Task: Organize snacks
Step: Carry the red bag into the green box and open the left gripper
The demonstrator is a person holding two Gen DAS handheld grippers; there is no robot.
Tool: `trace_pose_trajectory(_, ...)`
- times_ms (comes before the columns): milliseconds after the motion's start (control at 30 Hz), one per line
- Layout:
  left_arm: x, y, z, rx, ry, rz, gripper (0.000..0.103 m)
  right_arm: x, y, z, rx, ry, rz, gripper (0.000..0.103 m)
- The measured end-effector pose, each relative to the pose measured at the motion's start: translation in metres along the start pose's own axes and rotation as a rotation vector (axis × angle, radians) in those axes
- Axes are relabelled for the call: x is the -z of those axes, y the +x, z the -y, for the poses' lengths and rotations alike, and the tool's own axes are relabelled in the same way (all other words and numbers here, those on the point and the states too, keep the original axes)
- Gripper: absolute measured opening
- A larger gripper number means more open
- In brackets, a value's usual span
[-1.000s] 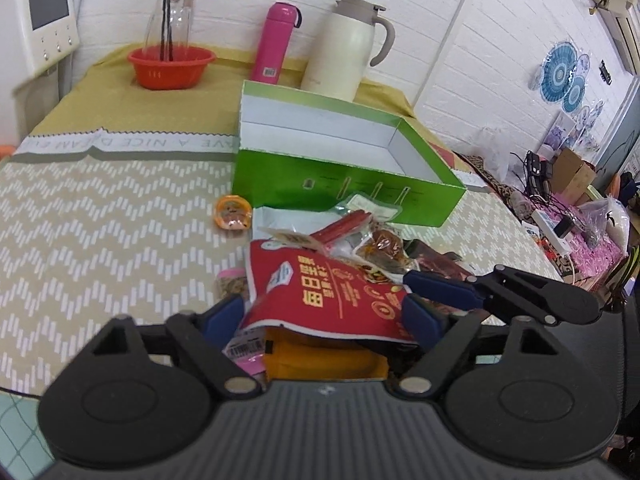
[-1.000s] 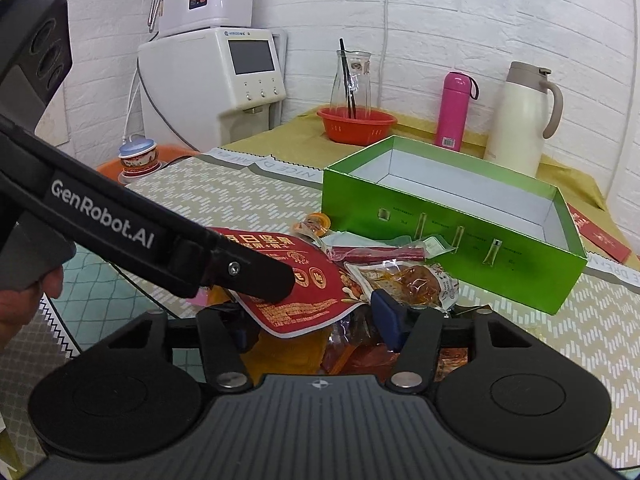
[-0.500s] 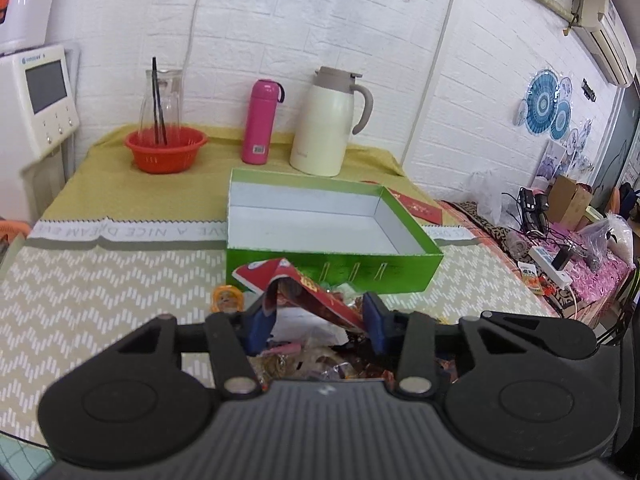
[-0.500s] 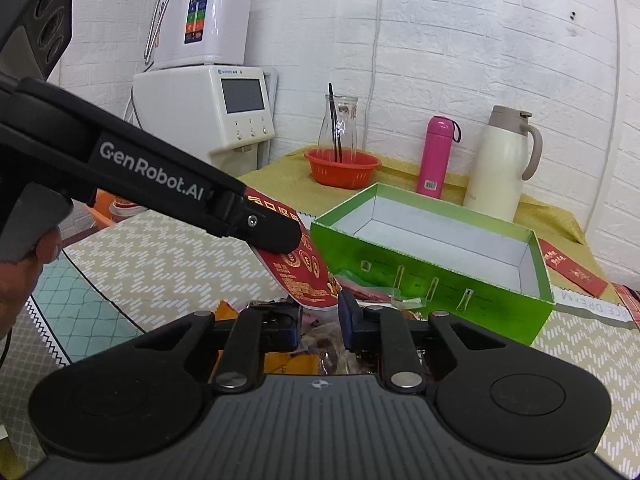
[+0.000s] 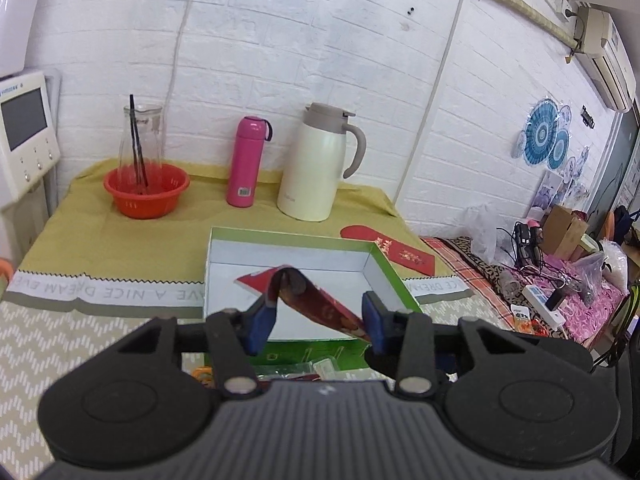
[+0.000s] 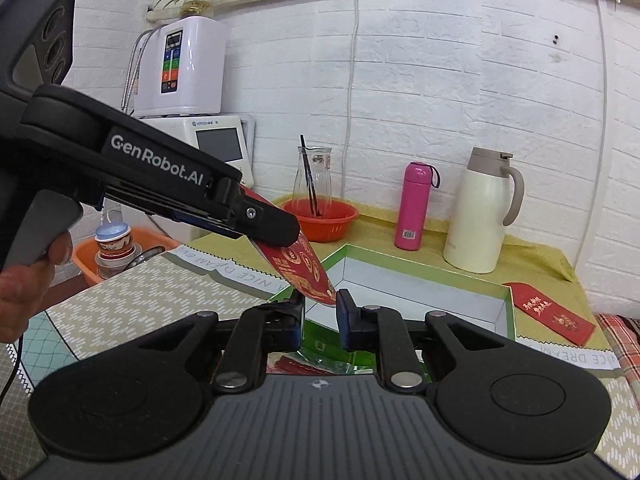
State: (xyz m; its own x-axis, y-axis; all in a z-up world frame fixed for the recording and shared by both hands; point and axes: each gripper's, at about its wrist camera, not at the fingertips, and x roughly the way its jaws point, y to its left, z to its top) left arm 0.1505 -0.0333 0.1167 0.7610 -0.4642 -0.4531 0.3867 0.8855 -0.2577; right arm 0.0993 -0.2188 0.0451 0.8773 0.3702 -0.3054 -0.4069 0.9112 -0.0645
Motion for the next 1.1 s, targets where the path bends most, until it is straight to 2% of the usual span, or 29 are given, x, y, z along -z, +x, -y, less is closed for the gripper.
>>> trace_pose_trajectory(333,0.003,0.074,-0.029,0.026,-0.101,-0.079,0.041,0.018,0.052,0.03,0.013,0.049,-0.078,0.03)
trace_pose_trajectory(500,0.006,0.099,-0.038,0.02,-0.116,-0.101,0.042,0.024,0.071,0.034,0.017,0.034,-0.111,0.03)
trace_pose_trajectory(567,0.006,0.107,-0.041,0.008,-0.11,-0.102,0.05,0.025,0.077,0.035,0.022,0.029,-0.119,0.03)
trace_pose_trajectory(600,0.006,0.11,-0.043,-0.001,-0.109,-0.099,0.05,0.025,0.081,0.035,0.027,0.022,-0.121,0.03)
trace_pose_trajectory(633,0.006,0.112,-0.044,-0.014,-0.107,-0.093,0.055,0.026,0.084,0.036,0.031,0.012,-0.125,0.031)
trace_pose_trajectory(667,0.006,0.113,-0.045,-0.034,-0.103,-0.086,0.071,0.026,0.086,0.036,0.034,0.0,-0.123,0.04)
trace_pose_trajectory(700,0.006,0.112,-0.046,-0.051,-0.102,-0.073,0.079,0.026,0.087,0.036,0.04,-0.015,-0.116,0.042)
trace_pose_trajectory(733,0.007,0.109,-0.047,-0.063,-0.104,-0.049,0.085,0.026,0.088,0.035,0.045,-0.031,-0.123,0.049)
trace_pose_trajectory(800,0.008,0.104,-0.049,-0.063,-0.118,-0.021,0.092,0.027,0.086,0.032,0.058,-0.057,-0.118,0.082)
trace_pose_trajectory(833,0.008,0.102,-0.05,-0.061,-0.133,-0.015,0.092,0.028,0.084,0.03,0.068,-0.076,-0.113,0.103)
trace_pose_trajectory(933,0.008,0.096,-0.051,-0.076,-0.161,-0.016,0.092,0.028,0.079,0.026,0.063,-0.101,-0.096,0.103)
trace_pose_trajectory(1100,0.011,0.087,-0.044,-0.151,-0.105,-0.034,0.092,0.026,0.072,0.023,0.085,-0.096,-0.11,0.103)
